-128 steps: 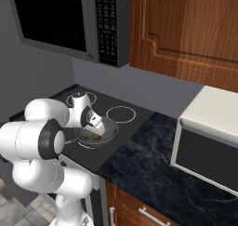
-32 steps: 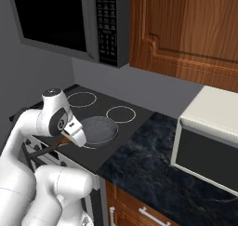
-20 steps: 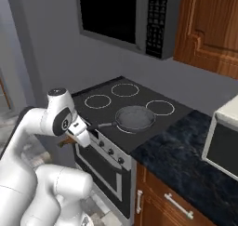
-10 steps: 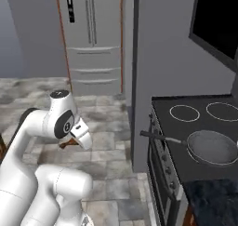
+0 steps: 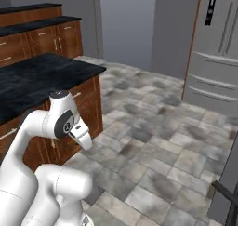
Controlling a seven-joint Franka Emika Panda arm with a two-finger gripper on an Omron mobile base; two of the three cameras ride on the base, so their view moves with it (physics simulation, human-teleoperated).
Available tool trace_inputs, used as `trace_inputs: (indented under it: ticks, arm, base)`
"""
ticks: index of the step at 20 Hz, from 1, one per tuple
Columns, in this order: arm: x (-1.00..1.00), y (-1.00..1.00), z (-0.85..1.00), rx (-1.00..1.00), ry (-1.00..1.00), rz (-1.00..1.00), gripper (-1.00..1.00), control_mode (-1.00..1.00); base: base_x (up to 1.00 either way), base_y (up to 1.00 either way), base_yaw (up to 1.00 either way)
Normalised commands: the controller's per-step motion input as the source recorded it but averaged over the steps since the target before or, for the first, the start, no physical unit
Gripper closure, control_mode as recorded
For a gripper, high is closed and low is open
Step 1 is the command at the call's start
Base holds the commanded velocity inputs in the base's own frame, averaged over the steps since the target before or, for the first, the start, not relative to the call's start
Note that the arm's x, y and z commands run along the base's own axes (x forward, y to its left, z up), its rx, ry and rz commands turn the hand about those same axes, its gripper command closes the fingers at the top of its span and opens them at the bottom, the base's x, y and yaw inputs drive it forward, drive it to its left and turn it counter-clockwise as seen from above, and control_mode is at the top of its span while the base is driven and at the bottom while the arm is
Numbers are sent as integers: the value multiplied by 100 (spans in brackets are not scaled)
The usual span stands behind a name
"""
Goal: Take the chicken drumsticks from the pan and place one on each plate on the dining counter.
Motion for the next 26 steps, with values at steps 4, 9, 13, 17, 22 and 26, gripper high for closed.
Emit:
trace_inputs:
  ticks: [4,9,13,17,22,26]
  arm:
    - [0,0,0,0,0,0,100,100]
    - [0,0,0,0,0,0,100,100]
    - [0,0,0,0,0,0,100,100]
    - [0,0,0,0,0,0,100,100]
    - [0,0,0,0,0,0,100,100]
    - [0,0,0,0,0,0,100,100]
  base:
    - [-6,0,100]
    - [-6,2,100]
    - [-14,20,100]
    - [-11,59,92]
    - [14,95,39]
    - [43,100,6]
